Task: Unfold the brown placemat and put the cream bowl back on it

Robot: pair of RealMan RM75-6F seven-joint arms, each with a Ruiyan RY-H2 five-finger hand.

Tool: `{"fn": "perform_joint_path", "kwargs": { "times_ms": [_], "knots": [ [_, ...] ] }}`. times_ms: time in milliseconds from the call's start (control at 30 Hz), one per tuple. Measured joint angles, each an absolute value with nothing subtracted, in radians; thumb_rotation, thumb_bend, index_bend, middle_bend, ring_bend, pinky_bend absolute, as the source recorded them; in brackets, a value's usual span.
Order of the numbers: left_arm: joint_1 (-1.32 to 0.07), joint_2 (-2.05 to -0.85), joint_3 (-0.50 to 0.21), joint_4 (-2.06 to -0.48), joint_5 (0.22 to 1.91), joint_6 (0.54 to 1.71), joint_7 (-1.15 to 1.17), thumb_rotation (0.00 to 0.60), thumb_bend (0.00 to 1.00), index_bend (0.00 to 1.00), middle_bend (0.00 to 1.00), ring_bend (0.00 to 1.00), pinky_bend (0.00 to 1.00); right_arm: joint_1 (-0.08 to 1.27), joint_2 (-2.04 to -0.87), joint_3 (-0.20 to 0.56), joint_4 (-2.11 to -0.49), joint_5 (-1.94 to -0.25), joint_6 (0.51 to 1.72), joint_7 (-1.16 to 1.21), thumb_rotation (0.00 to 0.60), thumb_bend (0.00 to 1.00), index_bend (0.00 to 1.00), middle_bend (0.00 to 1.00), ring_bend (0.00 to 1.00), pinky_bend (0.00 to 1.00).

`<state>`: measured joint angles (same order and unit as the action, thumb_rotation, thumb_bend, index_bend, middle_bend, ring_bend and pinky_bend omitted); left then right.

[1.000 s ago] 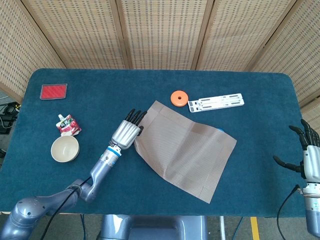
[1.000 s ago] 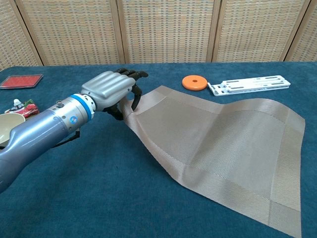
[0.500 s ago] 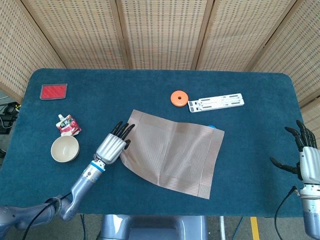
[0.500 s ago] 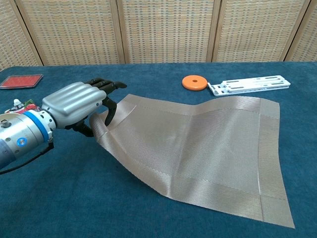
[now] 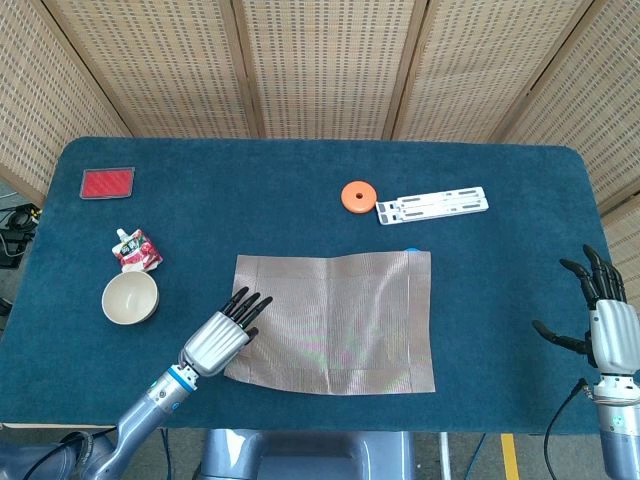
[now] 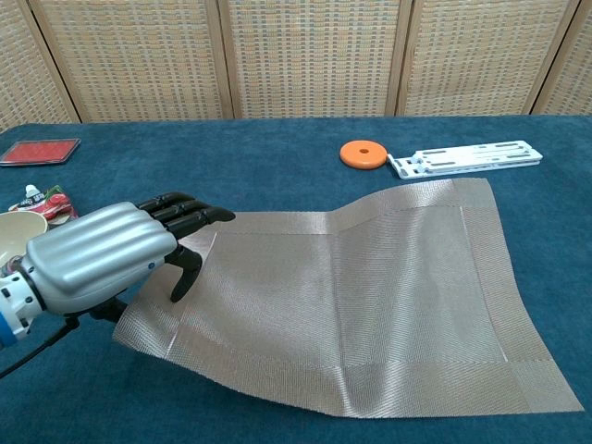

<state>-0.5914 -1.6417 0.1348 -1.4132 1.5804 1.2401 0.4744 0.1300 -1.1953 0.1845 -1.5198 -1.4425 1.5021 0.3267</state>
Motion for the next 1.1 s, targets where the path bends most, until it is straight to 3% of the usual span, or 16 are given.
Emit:
{"fn": "perform_joint_path", "kwargs": {
  "times_ms": [167, 267, 400, 433, 467, 633, 1100],
  "knots": [
    [-0.572, -1.628, 0.141, -1.427, 1.599, 1.251, 0.485, 0.600, 0.49, 0.70, 0.00, 0.00, 0.00, 0.127, -1.194, 0.181, -1.526, -1.452, 1.510, 0.326, 0.600, 0.22, 0.20, 0.00, 0.00, 0.00],
    [-0.560, -1.618, 0.143, -1.433, 1.606, 1.259, 0.492, 0.600, 0.48, 0.61, 0.00, 0.00, 0.00, 0.125, -1.192, 0.178, -1.531, -1.458, 1.516, 0.325, 0.600, 0.22, 0.20, 0.00, 0.00, 0.00],
    [-0.546, -1.596, 0.146, -1.447, 1.609, 1.263, 0.497, 0.600, 0.32, 0.11, 0.00, 0.00, 0.00, 0.121, -1.190, 0.175, -1.540, -1.463, 1.524, 0.322, 0.600, 0.22, 0.20, 0.00, 0.00, 0.00],
    [-0.542, -1.589, 0.147, -1.452, 1.609, 1.264, 0.499, 0.600, 0.27, 0.02, 0.00, 0.00, 0.00, 0.120, -1.189, 0.174, -1.542, -1.464, 1.525, 0.323, 0.600, 0.22, 0.20, 0.00, 0.00, 0.00],
    [-0.537, -1.578, 0.149, -1.461, 1.609, 1.266, 0.499, 0.600, 0.26, 0.00, 0.00, 0.00, 0.00, 0.119, -1.187, 0.173, -1.546, -1.465, 1.526, 0.323, 0.600, 0.22, 0.20, 0.00, 0.00, 0.00],
    [-0.518, -1.543, 0.161, -1.493, 1.642, 1.301, 0.469, 0.600, 0.20, 0.00, 0.00, 0.00, 0.00, 0.114, -1.178, 0.164, -1.564, -1.481, 1.533, 0.320, 0.600, 0.22, 0.20, 0.00, 0.00, 0.00],
    [-0.421, -1.366, 0.203, -1.643, 1.737, 1.466, 0.424, 0.600, 0.19, 0.03, 0.00, 0.00, 0.00, 0.096, -1.162, 0.137, -1.604, -1.529, 1.568, 0.298, 0.600, 0.22, 0.20, 0.00, 0.00, 0.00]
  ]
}}
